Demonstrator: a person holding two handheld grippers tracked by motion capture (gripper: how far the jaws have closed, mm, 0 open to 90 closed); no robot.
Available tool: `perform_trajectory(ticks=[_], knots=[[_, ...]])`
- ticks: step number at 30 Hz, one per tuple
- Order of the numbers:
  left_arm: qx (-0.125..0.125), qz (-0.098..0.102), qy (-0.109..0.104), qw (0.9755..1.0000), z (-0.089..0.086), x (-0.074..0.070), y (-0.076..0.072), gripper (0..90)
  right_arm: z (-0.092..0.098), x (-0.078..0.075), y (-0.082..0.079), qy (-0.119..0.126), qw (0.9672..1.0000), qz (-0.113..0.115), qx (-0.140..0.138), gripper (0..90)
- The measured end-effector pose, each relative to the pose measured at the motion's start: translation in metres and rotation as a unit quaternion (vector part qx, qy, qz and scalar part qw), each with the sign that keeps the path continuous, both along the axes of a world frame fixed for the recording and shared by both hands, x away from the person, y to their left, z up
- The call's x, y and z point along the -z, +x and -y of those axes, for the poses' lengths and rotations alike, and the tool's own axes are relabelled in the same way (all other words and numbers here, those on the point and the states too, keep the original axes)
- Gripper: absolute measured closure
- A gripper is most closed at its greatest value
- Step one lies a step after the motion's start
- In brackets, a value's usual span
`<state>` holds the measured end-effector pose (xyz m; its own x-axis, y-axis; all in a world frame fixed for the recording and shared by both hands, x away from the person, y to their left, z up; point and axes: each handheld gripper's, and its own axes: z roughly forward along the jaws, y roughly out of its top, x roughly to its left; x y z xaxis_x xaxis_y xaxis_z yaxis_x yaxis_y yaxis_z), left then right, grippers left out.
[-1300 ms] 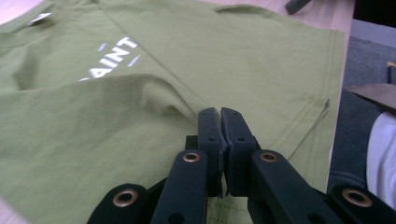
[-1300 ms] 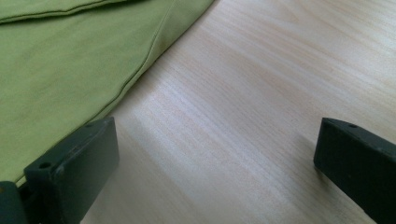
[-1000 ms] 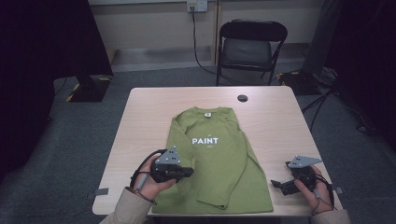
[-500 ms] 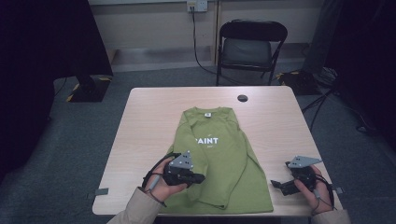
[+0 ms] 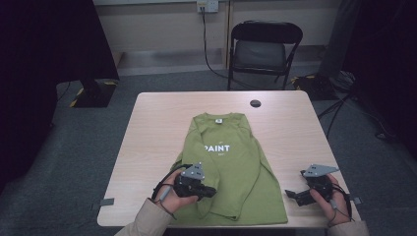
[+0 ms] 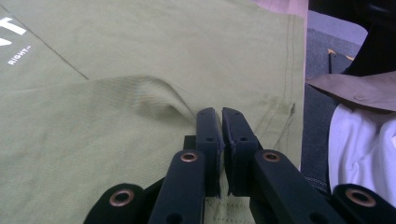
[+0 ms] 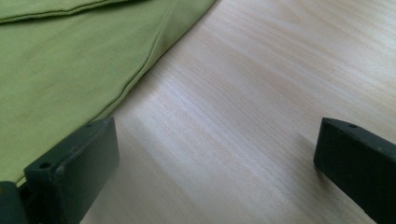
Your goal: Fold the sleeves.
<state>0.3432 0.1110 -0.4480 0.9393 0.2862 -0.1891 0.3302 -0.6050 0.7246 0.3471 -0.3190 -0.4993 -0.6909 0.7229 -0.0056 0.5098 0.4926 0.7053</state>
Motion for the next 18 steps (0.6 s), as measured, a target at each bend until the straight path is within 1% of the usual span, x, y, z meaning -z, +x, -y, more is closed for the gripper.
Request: perform_trajectory(ticks=[2,3,8,12,13,18], knots=[[0.000,0.002,0.000,1.0000,0.001,0.002,0.000,86.1,0.000,0.000,0.000,0.000,1.0000,0.000,0.000,0.0],[0.000,-0.002,-0.001,1.0000,0.001,0.002,0.000,86.1,0.000,0.000,0.000,0.000,1.0000,0.000,0.000,0.0],[-0.003,-0.006,0.001,1.0000,0.005,0.005,0.001,86.0,0.000,0.000,0.000,0.000,1.0000,0.000,0.000,0.0],[-0.001,-0.008,0.011,0.9999,0.009,0.008,0.001,85.6,0.000,0.000,0.000,0.000,1.0000,0.000,0.000,0.0],[0.000,-0.006,0.012,0.9999,0.010,0.008,0.001,85.2,0.000,0.000,0.000,0.000,1.0000,0.000,0.000,0.0],[0.001,-0.010,0.011,0.9999,0.013,0.011,0.002,84.9,0.000,0.000,0.000,0.000,1.0000,0.000,0.000,0.0]])
